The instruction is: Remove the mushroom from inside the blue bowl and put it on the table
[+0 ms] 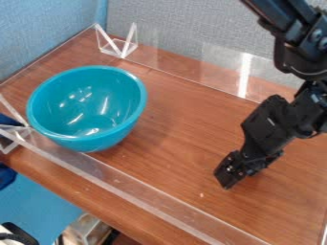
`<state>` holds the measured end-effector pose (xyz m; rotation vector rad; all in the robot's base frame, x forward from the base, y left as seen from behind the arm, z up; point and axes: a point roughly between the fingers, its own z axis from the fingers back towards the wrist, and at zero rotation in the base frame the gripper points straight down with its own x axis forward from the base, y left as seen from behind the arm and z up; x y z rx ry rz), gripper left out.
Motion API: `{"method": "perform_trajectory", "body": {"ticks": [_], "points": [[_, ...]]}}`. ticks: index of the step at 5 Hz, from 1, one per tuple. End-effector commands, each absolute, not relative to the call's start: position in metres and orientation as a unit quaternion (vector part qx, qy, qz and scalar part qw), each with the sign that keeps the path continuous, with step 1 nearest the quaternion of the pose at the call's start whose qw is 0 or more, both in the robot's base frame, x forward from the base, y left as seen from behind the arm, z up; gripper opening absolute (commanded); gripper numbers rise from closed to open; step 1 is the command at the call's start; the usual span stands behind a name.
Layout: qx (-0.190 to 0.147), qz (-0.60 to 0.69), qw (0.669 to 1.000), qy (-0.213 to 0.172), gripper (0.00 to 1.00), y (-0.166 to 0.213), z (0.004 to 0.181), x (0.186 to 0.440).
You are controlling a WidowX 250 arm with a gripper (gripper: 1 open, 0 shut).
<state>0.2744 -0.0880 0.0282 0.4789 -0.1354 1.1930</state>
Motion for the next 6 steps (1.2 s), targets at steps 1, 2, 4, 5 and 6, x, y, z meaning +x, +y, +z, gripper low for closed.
{"method": "perform_trajectory", "body": {"ticks": [1, 2, 4, 5, 6], "points": [[0.215, 0.586, 0.779, -0.058, 1.00, -0.068, 0.028, 0.273], [0.222, 0.603, 0.765, -0.051, 1.00, -0.054, 0.024, 0.269], [0.229, 0.630, 0.741, -0.038, 1.00, -0.067, 0.019, 0.268], [0.233, 0.616, 0.751, -0.041, 1.00, -0.064, 0.022, 0.266], [0.237, 0.603, 0.761, -0.043, 1.00, -0.061, 0.024, 0.264]]}}
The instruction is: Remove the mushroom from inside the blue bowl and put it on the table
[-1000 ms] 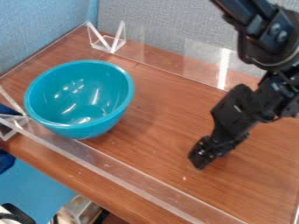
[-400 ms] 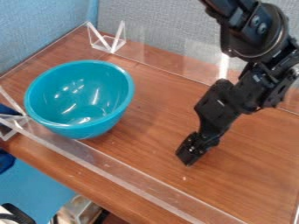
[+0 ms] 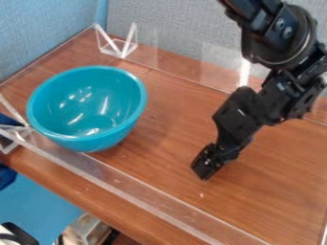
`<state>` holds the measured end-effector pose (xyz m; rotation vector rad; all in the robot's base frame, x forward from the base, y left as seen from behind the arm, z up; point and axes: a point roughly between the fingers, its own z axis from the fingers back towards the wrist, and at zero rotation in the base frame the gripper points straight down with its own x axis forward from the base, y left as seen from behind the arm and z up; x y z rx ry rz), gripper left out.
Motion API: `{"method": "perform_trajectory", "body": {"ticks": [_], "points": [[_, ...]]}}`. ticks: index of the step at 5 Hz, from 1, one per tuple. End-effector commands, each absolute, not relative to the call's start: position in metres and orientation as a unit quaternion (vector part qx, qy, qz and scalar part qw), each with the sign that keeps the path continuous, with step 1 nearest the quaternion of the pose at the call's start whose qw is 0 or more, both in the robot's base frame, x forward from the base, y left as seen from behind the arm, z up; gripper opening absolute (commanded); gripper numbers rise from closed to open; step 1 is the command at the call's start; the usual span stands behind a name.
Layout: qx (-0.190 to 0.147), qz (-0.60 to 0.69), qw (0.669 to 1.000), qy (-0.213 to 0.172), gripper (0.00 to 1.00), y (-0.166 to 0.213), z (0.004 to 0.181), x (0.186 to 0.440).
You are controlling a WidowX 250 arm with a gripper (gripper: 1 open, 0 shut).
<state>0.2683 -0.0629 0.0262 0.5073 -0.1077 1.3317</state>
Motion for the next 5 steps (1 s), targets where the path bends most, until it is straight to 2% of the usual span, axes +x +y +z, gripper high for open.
{"method": "perform_trajectory", "body": {"ticks": [1, 2, 5], "points": [[0.240, 0.591, 0.769, -0.045, 1.00, -0.056, 0.021, 0.263], [0.243, 0.580, 0.776, -0.046, 1.00, -0.051, 0.018, 0.262], [0.245, 0.538, 0.804, -0.059, 1.00, -0.036, 0.043, 0.265]]}}
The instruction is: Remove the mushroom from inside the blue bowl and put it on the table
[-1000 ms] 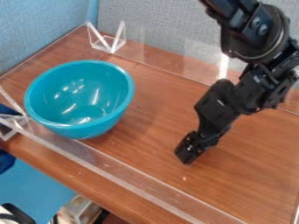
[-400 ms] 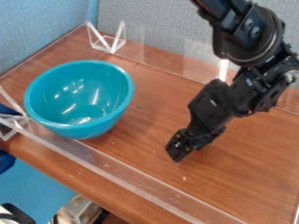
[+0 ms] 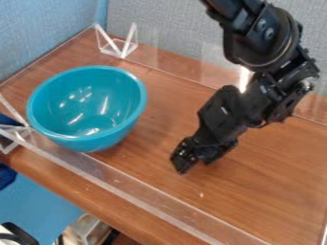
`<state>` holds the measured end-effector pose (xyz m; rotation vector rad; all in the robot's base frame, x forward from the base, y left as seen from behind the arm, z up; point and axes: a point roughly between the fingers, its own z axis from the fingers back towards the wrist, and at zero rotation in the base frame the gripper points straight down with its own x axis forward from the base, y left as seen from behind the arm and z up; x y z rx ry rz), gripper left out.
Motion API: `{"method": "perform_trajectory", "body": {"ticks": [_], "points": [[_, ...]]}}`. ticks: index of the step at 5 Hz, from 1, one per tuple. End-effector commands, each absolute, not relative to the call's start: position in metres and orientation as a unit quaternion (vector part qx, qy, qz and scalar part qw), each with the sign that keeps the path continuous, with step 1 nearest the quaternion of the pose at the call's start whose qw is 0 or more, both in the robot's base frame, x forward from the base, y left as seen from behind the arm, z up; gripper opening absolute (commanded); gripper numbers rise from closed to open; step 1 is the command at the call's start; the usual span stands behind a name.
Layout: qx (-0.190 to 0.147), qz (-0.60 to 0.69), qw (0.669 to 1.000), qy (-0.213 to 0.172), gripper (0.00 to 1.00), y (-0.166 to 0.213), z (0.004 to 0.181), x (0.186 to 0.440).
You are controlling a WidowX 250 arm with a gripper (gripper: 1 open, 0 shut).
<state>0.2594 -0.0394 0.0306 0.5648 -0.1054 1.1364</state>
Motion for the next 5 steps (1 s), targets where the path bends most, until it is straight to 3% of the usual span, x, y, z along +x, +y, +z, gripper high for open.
{"method": "perform_trajectory", "body": {"ticks": [1, 3, 5], "points": [[0.248, 0.525, 0.812, -0.064, 1.00, -0.035, 0.048, 0.267], [0.254, 0.507, 0.821, -0.072, 1.00, -0.035, 0.055, 0.266], [0.266, 0.533, 0.800, -0.068, 1.00, -0.039, 0.065, 0.262]]}}
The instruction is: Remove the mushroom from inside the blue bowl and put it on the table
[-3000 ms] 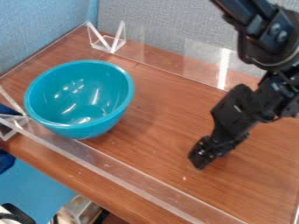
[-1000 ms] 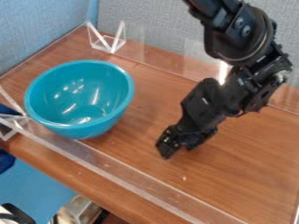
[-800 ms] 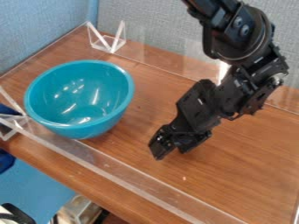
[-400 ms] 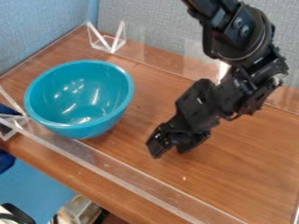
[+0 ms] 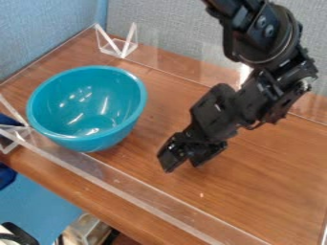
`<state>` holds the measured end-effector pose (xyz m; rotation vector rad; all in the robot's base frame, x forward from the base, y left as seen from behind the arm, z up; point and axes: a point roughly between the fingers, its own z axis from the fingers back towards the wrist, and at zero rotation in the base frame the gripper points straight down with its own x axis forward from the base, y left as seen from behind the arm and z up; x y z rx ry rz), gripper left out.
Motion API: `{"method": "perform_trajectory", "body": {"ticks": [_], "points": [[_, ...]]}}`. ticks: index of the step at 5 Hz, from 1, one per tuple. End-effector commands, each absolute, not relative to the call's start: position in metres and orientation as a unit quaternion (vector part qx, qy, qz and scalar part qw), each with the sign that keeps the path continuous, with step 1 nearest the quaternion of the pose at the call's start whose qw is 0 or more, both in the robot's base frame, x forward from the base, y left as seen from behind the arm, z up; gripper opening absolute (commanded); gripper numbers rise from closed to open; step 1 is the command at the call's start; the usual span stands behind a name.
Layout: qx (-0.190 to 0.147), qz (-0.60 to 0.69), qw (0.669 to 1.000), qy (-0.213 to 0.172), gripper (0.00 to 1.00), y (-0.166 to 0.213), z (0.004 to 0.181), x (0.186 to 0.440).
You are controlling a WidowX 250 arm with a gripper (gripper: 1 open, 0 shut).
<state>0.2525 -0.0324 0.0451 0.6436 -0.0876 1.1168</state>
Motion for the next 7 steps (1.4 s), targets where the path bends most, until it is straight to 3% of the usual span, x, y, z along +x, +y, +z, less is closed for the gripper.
{"method": "perform_trajectory", "body": {"ticks": [1, 3, 6, 7], "points": [[0.270, 0.539, 0.795, -0.068, 1.00, -0.039, 0.056, 0.266], [0.278, 0.551, 0.784, -0.065, 1.00, -0.037, 0.037, 0.274], [0.281, 0.577, 0.765, -0.053, 1.00, -0.032, 0.028, 0.295], [0.286, 0.581, 0.760, -0.052, 0.00, -0.028, 0.022, 0.302]]}}
